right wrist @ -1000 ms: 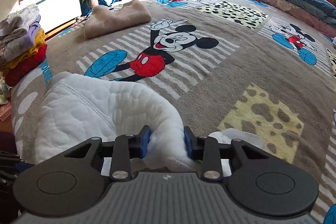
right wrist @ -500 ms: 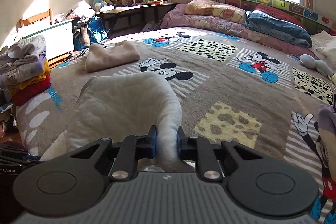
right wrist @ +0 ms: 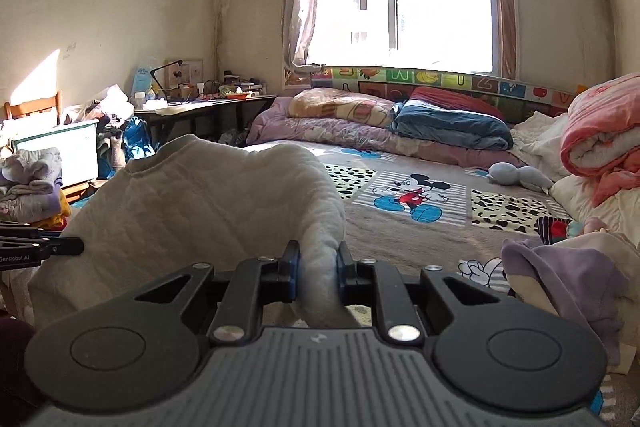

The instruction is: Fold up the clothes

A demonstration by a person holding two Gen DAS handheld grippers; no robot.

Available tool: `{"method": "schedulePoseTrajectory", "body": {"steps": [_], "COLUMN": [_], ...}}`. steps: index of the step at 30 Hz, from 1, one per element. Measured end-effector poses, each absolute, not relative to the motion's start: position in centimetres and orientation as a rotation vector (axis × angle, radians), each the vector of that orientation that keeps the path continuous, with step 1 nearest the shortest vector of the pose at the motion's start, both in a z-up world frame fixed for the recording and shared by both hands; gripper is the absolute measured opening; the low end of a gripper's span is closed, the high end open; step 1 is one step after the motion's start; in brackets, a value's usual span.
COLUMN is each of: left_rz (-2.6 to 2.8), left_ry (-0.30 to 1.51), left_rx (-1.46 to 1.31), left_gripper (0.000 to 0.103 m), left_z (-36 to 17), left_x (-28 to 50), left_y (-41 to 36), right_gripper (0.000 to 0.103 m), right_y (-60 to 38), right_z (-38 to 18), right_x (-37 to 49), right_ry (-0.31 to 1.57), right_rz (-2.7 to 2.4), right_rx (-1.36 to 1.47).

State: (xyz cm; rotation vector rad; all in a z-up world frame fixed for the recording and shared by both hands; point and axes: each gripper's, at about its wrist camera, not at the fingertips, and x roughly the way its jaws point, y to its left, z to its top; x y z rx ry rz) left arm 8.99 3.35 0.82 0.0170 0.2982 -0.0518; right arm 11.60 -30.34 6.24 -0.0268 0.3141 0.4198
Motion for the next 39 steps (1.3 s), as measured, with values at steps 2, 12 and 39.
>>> {"method": "schedulePoseTrajectory", "body": {"steps": [2, 12, 39], "left_rz": [-0.052, -0.029, -0.051], "left_ry": [0.235, 0.107, 0.512], "left_rx": [0.060, 0.174, 0.278], "left_gripper": [0.010, 0.010, 0.010], "left_z": [2.8, 5.7, -10.0], "left_x": [8.0, 6.2, 32.6], "left_y": [3.4, 3.7, 1.0], "right_gripper": [0.019, 0.019, 0.019], "right_y": [-30.7, -31.3, -28.3], "right_z": [7.5, 10.6, -9.3], "right_x": [10.0, 4.5, 30.6], "right_ry": [0.266, 0.140, 0.492], "right_rz": [0.431, 0.435, 0.315], "right_rx": [-0.017, -0.106, -0.153]}}
